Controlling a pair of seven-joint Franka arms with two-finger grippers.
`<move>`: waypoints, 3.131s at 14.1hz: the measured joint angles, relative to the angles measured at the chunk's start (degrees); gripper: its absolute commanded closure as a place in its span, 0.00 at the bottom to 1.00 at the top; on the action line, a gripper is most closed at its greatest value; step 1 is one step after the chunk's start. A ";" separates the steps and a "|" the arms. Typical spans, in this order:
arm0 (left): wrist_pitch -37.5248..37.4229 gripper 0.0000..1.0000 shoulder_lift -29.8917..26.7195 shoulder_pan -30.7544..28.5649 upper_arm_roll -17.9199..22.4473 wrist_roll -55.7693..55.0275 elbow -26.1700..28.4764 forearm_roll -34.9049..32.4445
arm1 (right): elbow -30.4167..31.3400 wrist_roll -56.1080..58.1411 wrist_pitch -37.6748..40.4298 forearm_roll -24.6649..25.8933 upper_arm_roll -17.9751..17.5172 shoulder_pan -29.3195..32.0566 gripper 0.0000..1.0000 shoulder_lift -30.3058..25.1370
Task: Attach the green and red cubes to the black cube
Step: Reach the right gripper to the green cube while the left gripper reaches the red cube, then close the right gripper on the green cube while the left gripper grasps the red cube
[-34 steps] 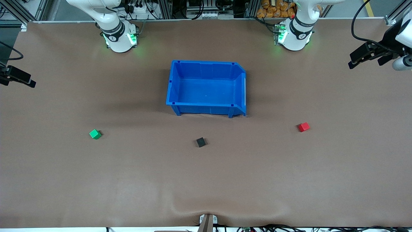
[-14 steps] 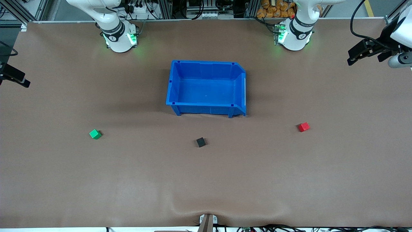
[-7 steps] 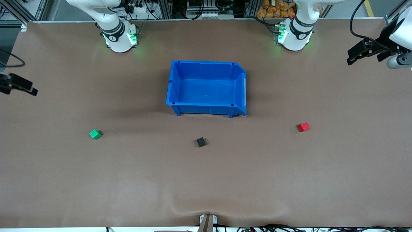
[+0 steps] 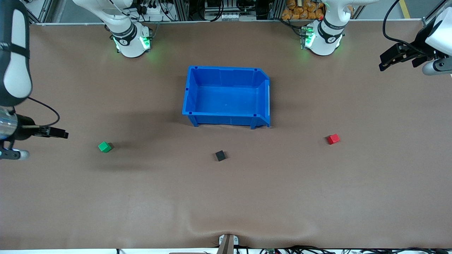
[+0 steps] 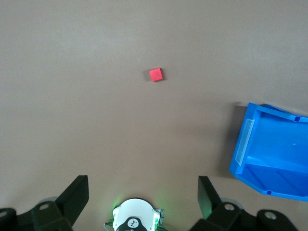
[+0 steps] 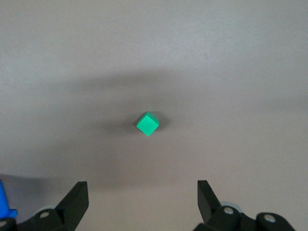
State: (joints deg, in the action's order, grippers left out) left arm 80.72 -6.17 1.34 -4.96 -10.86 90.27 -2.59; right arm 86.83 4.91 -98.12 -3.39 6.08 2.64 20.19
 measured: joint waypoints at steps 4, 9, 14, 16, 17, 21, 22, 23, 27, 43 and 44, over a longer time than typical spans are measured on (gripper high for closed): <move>0.65 0.00 0.27 -0.52 0.20 0.00 0.40 0.13 | 4.00 5.92 -7.45 -0.21 -0.35 -0.35 0.00 4.12; 5.89 0.00 0.97 -0.58 0.03 0.00 3.12 0.23 | 16.96 16.56 -23.16 -0.21 -0.41 -0.62 0.00 3.94; 13.04 0.00 2.18 -0.43 -0.20 -0.11 8.63 0.24 | 22.10 35.82 -29.63 -0.23 -0.68 -1.23 0.00 3.99; 19.16 0.00 3.16 -0.59 -0.13 -0.12 12.51 0.23 | 23.28 42.04 -32.15 -0.24 -0.89 -1.95 0.00 4.68; 22.66 0.00 3.96 -0.63 -0.12 -0.13 14.41 0.23 | 23.99 43.37 -33.16 -0.23 -0.90 -2.17 0.00 5.21; 31.94 0.00 9.99 -0.79 -0.09 -0.36 17.14 0.23 | 27.66 46.48 -39.60 -0.23 -0.96 -2.57 0.00 7.04; 33.86 0.00 11.75 -0.94 -0.09 -0.38 17.21 0.23 | 28.31 46.57 -40.26 -0.23 -0.96 -2.58 0.00 7.46; 35.42 0.00 13.35 -1.06 -0.08 -0.38 17.26 0.23 | 28.67 46.59 -40.78 -0.23 -0.95 -2.58 0.00 7.97; 40.01 0.00 17.71 -1.23 -0.09 -2.71 17.40 0.23 | 28.74 46.61 -41.89 -0.23 -0.90 -2.55 0.00 9.64; 55.29 0.03 38.11 -1.53 1.90 -18.45 17.05 0.23 | 28.34 48.80 -42.49 -0.23 -0.49 -1.98 1.00 10.26; 53.51 0.06 37.82 -1.54 2.19 -18.74 16.99 0.23 | 27.72 49.66 -42.64 -0.23 -0.49 -1.98 1.00 10.26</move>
State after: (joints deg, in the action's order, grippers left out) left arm 134.22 31.66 -0.20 -2.77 -29.60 107.26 -2.36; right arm 114.54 54.57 -140.75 -3.62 5.59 0.65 30.45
